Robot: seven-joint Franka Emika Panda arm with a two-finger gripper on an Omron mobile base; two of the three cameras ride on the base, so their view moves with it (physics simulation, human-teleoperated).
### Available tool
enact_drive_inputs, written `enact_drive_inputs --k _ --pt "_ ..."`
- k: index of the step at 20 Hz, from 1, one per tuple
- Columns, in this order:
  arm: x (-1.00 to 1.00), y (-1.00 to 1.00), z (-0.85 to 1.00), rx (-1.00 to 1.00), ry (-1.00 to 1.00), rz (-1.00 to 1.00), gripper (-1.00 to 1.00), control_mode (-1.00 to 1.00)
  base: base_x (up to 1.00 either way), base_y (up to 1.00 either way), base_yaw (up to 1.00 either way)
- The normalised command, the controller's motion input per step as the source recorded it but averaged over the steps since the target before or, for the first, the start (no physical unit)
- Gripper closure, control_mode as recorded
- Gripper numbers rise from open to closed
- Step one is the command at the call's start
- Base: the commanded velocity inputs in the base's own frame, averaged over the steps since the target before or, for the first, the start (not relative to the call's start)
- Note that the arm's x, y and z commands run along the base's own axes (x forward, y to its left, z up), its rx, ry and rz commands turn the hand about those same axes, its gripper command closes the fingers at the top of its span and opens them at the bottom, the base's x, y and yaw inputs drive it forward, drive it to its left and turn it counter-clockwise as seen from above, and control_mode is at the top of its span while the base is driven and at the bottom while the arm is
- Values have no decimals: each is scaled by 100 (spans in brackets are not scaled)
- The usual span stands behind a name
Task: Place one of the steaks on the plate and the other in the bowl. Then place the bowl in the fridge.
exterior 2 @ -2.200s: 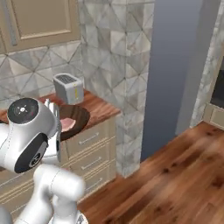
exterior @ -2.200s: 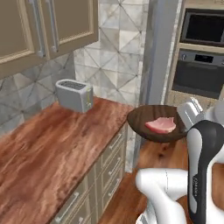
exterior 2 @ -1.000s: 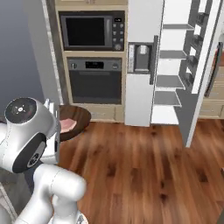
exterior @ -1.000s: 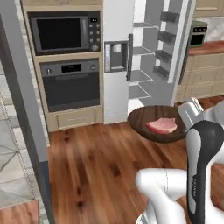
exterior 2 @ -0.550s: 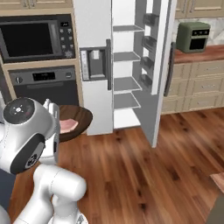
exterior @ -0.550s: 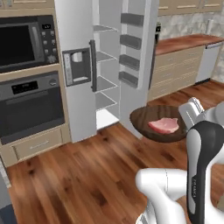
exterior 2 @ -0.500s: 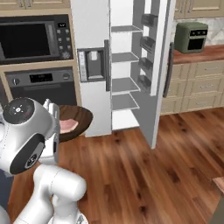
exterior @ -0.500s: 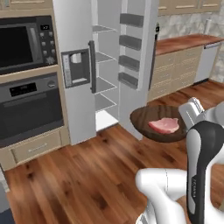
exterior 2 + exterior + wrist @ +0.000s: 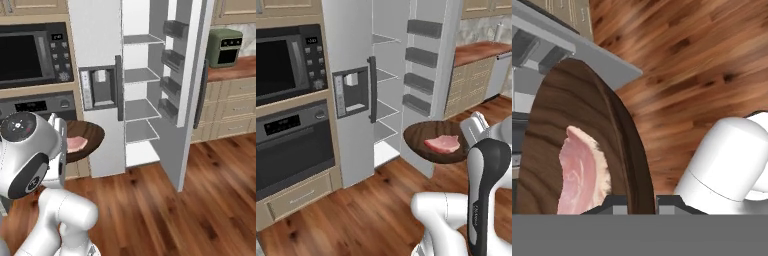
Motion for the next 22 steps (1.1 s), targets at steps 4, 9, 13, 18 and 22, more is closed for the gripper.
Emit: enact_drive_inputs --k 4,9,13,18,22 --pt "0 0 0 0 0 0 100 100 100 -7 15" --pt "0 0 0 0 0 0 100 100 100 -59 3" --pt "0 0 0 0 0 0 100 100 100 -47 -10" --pt "0 0 0 0 0 0 100 100 100 39 -17" --pt "0 0 0 0 0 0 100 100 100 11 -14"
